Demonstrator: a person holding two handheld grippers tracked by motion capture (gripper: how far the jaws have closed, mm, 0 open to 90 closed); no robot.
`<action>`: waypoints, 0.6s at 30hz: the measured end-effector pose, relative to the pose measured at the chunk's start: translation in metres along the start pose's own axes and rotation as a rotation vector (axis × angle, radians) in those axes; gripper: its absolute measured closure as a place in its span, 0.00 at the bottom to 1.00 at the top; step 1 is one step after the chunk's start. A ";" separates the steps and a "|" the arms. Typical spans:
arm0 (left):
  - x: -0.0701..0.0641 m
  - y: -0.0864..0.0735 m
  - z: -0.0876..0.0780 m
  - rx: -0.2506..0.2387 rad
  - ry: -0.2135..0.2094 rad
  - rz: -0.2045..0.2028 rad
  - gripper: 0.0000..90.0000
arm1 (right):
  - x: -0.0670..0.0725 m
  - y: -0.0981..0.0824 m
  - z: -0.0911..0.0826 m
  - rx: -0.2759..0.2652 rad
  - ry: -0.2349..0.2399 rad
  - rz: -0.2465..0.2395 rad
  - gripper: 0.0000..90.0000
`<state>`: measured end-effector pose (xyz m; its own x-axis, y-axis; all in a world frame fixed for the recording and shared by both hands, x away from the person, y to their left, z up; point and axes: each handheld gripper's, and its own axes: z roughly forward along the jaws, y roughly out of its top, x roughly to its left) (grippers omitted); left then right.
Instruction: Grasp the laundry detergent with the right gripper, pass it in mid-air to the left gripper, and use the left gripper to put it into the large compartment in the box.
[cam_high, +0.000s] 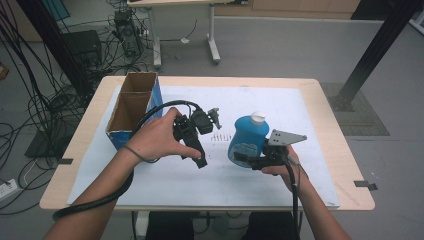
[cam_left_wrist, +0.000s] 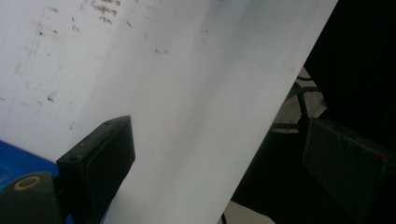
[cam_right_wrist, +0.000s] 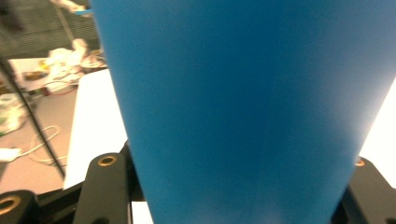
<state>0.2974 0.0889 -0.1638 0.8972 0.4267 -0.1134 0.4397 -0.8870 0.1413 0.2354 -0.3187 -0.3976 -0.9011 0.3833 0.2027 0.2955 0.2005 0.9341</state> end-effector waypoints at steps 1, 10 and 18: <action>0.000 0.000 0.000 0.000 0.000 0.000 0.10 | -0.001 0.002 0.003 0.006 0.026 -0.008 0.45; 0.004 0.008 -0.009 -0.006 0.005 0.043 0.10 | -0.008 0.004 0.017 0.032 0.119 -0.039 0.45; 0.006 0.015 -0.008 0.006 -0.010 0.084 0.10 | -0.010 0.006 0.030 0.046 0.195 -0.054 0.45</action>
<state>0.3100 0.0795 -0.1550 0.9305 0.3489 -0.1113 0.3625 -0.9207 0.1447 0.2559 -0.2945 -0.4029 -0.9590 0.1903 0.2102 0.2555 0.2581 0.9317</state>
